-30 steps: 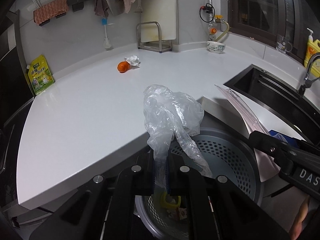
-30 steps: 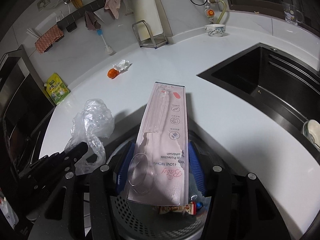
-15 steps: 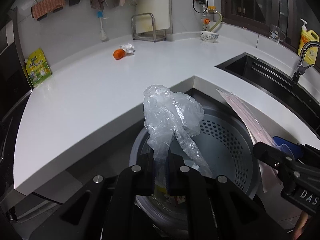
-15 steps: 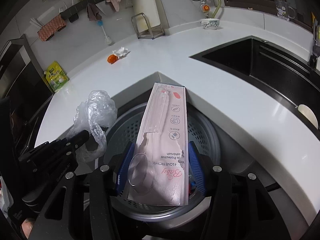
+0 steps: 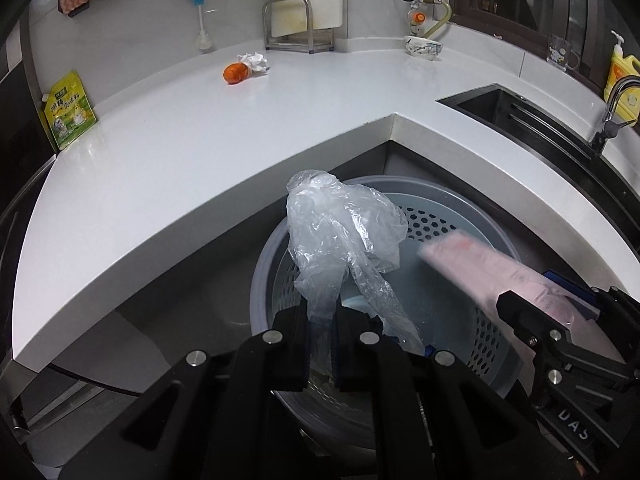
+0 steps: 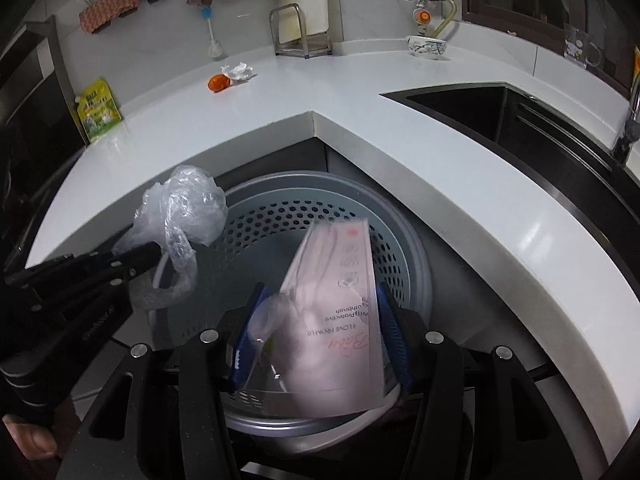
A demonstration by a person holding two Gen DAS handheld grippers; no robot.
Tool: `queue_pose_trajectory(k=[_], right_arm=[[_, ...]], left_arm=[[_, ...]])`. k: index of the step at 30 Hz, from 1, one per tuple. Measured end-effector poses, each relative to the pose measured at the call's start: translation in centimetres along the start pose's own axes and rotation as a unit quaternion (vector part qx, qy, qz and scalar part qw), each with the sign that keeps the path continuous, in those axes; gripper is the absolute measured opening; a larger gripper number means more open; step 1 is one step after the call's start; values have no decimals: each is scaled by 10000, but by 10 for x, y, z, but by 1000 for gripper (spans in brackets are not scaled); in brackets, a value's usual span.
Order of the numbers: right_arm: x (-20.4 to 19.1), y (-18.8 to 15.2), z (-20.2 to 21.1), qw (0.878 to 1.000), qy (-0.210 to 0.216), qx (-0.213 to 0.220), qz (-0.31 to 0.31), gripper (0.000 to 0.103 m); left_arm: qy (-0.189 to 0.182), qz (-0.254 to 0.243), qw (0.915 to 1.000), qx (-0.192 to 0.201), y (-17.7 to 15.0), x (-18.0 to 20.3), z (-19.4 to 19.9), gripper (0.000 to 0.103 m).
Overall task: Collect trash
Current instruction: 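Carry bag and box over the bin and open both tools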
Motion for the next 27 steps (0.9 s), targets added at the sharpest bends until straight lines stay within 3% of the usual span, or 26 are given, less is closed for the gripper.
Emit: queue_pose_trajectory(k=[8,12,15,16,17,22,27], right_arm=[[2,3,-17,9999,15,-131,15,46],[7,4,-14,10000,14,-26,-73,47],[12,5,-12,9998,51,34,-206,53],[15,5,-11,9996,71,65,-251,55],[15,5,-10,9996,87,84,-272,55],[17,4,-6,9994,111,183,-289,59],[14,5,2,9987,58,478,-154,68]], left_arm=[[-7,6,9998,-181,-4,0,-11,9],[-21,89,9996,-278,-4,-2,-15,14],[38,113,9996,-257,-4,-3,-15,39],[55,136,9997,-219,-4,-4,-14,55],[73,158,9997,-159,-4,-5,-12,65],[121,161,9998,-66,-2,-5,-9,66],[174,218,9996,40,2,-8,-4,81]])
Point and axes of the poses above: each gripper's, at about its wrist camera, not at the fingertips, and z roughly against the way its jaws point, x to its right, y to its top, the point moved 2 cm from there along -z, roughly the way its jaws point, and after that the axes turned 2 degrees about y, right-handed, at the moved point
